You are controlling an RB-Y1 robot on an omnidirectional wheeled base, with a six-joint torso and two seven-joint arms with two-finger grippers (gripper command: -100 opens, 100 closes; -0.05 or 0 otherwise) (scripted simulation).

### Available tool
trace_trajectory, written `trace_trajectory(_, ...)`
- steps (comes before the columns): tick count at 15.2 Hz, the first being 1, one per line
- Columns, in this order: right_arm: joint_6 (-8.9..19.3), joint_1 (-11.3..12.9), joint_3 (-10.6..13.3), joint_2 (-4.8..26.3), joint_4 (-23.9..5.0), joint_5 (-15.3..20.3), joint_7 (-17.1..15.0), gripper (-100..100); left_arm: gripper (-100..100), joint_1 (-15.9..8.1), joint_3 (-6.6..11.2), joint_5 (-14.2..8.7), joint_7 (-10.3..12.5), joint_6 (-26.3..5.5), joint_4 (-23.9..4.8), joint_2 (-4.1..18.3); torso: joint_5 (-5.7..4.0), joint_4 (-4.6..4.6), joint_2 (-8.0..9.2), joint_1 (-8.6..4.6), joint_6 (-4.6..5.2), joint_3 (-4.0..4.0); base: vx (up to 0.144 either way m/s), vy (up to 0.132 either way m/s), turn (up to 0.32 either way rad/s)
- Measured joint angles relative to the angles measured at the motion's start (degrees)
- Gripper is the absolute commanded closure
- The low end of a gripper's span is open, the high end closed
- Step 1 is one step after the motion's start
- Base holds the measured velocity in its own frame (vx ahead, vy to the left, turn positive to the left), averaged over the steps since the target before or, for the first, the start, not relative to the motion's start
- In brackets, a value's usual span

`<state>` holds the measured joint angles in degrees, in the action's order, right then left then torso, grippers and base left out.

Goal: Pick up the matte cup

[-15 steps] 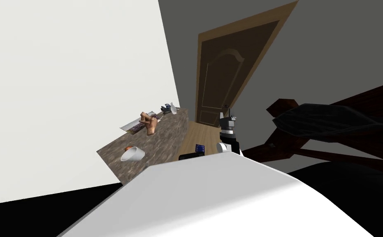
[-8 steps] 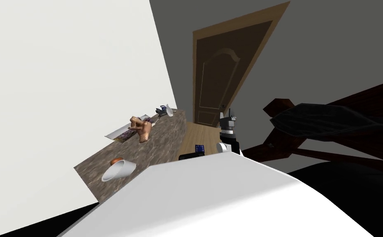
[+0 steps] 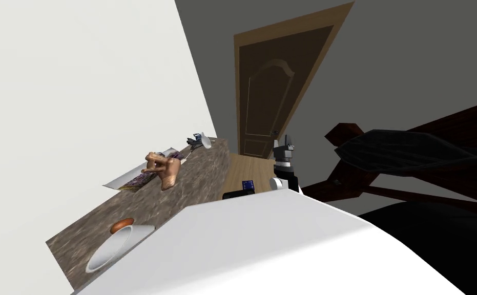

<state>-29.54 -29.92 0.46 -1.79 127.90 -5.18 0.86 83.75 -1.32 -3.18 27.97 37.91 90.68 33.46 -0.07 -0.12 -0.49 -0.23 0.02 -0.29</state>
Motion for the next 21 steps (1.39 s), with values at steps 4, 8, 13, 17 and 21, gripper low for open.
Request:
trace_trajectory(4,0.00,0.00,0.00,0.00,0.00,0.00,0.00,0,-100,5.16,0.17,-0.69,1.90,1.38,-3.07,1.53,0.01,0.01,0.03,0.03,-0.01,0.02,0.128,-0.002,-0.128)
trace_trajectory(8,0.00,0.00,0.00,0.00,0.00,0.00,0.00,0,-100,8.92,-0.07,-1.51,4.48,3.26,-8.93,3.63,0.03,-0.02,-0.09,0.12,0.01,-0.06,0.143,0.011,-0.133)
trace_trajectory(13,0.00,0.00,0.00,0.00,0.00,0.00,0.00,0,-100,15.20,0.32,-2.31,6.65,4.64,-11.13,5.32,0.00,0.01,0.07,0.02,0.00,0.04,0.116,0.006,-0.110)
trace_trajectory(17,0.00,0.00,0.00,0.00,0.00,0.00,0.00,0,-100,19.03,-0.09,-2.79,8.77,6.27,-15.36,6.53,0.02,-0.02,-0.13,0.09,0.01,-0.07,0.172,0.016,-0.195)
trace_trajectory(21,0.00,-0.01,-0.01,0.01,0.00,0.00,0.00,0,-100,23.67,-0.18,-3.58,11.75,6.68,-17.59,8.82,0.03,-0.03,-0.15,0.12,0.01,-0.09,0.142,0.033,-0.097)
